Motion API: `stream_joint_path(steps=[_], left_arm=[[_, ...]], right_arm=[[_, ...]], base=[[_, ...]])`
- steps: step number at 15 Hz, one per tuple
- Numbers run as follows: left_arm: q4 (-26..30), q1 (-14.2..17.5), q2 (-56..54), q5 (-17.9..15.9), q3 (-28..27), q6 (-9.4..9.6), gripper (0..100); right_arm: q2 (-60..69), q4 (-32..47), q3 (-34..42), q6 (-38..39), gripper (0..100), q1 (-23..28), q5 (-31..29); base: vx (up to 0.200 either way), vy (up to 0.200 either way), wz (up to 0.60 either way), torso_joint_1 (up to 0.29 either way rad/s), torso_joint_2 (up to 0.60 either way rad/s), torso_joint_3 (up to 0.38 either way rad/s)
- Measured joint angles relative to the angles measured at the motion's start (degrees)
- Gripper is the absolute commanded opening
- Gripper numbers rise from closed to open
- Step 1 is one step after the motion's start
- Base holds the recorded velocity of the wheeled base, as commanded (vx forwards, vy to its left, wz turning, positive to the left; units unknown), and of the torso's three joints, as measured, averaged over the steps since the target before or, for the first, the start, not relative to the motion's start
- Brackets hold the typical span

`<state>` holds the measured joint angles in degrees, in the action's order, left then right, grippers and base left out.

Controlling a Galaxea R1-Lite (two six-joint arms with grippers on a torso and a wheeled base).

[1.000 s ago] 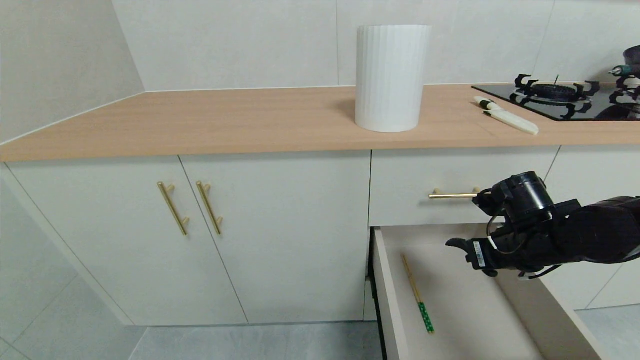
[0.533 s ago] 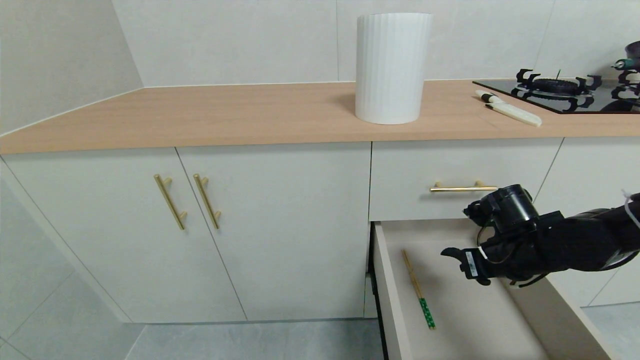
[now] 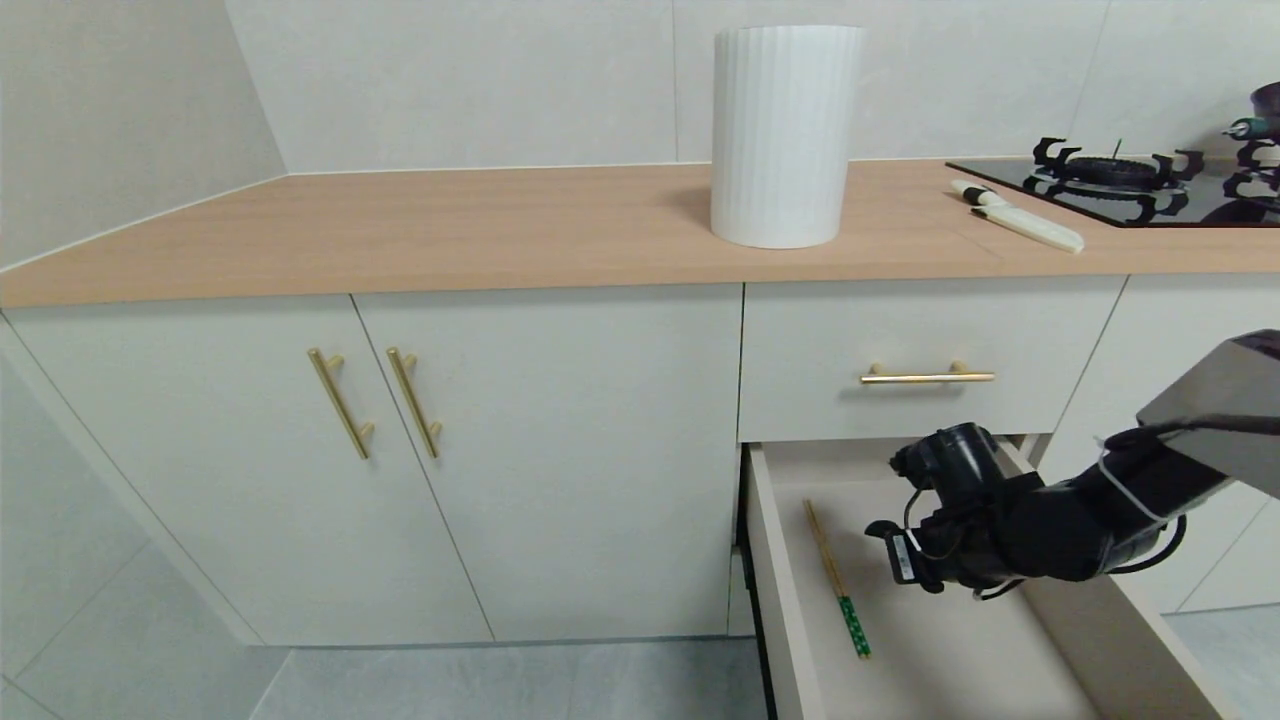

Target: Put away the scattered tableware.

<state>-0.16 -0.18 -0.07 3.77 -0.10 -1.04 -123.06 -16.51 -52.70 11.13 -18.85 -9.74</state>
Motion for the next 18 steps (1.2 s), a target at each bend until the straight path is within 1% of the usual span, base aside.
stream_joint_path(steps=[3,8,12,16,17,18], left_arm=[[0.0,0.0,0.0,0.0,0.0,0.00,100],[0.0,0.0,0.0,0.0,0.0,0.02,100],[0.0,0.0,0.0,0.0,0.0,0.00,100],[0.0,0.0,0.0,0.0,0.0,-0.02,100],[0.0,0.0,0.0,0.0,0.0,0.02,100],[0.0,0.0,0.0,0.0,0.0,0.00,100]], right_arm=[[-5.5,-8.5,0.1,0.2,0,0.1,-1.2],[-10.2,-10.4,0.0,0.1,0,0.5,-1.3],[-12.1,-13.9,-0.1,0.0,0,1.5,-1.3],[-12.5,-14.4,-0.1,0.0,0,1.8,-1.3],[-12.6,-14.4,-0.1,0.0,100,1.8,-1.3],[-12.6,-14.4,-0.1,-0.1,100,1.9,-1.3]], base=[[0.000,0.000,0.00,0.000,0.00,0.000],[0.000,0.000,0.00,0.000,0.00,0.000],[0.000,0.000,0.00,0.000,0.00,0.000],[0.000,0.000,0.00,0.000,0.00,0.000],[0.000,0.000,0.00,0.000,0.00,0.000],[0.000,0.000,0.00,0.000,0.00,0.000]])
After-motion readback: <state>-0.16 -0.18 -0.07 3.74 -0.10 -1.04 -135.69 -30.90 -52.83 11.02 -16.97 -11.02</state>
